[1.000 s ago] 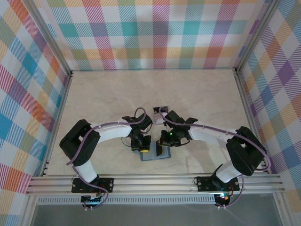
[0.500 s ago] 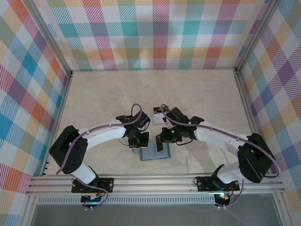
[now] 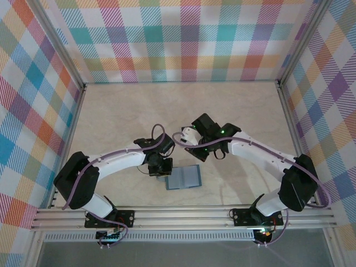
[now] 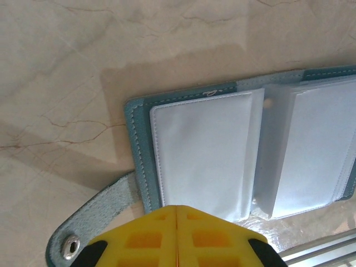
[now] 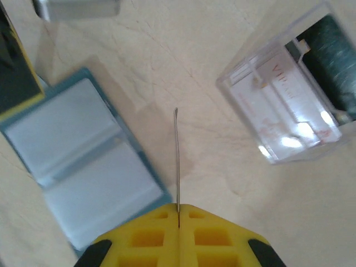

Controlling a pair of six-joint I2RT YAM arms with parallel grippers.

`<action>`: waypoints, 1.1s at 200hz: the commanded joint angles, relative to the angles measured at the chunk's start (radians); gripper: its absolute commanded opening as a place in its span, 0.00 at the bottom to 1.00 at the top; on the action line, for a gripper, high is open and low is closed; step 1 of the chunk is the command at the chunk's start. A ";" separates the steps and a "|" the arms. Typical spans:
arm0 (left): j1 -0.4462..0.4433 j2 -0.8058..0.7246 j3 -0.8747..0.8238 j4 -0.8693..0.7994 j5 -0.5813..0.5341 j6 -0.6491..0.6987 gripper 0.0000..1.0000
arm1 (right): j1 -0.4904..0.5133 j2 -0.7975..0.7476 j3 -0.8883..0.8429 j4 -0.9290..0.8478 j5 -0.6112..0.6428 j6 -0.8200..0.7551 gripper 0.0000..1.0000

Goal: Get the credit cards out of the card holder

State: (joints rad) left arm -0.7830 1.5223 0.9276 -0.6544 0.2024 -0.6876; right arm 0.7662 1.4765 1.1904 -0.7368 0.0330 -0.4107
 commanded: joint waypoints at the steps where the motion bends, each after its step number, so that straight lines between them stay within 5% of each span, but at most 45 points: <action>1: 0.012 -0.048 -0.034 -0.025 -0.029 0.003 0.09 | -0.043 0.040 0.093 -0.074 0.059 -0.321 0.00; 103: 0.068 -0.182 -0.114 -0.042 -0.032 -0.002 0.17 | -0.125 0.340 0.488 -0.221 0.024 -0.659 0.00; 220: 0.113 -0.216 -0.149 -0.049 -0.021 0.006 0.18 | -0.165 0.603 0.743 -0.332 0.015 -0.726 0.01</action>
State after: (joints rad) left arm -0.6838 1.3312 0.7998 -0.6815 0.1810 -0.6876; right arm 0.6079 2.0537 1.8835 -1.0153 0.0784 -1.1053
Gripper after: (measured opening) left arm 0.178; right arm 0.067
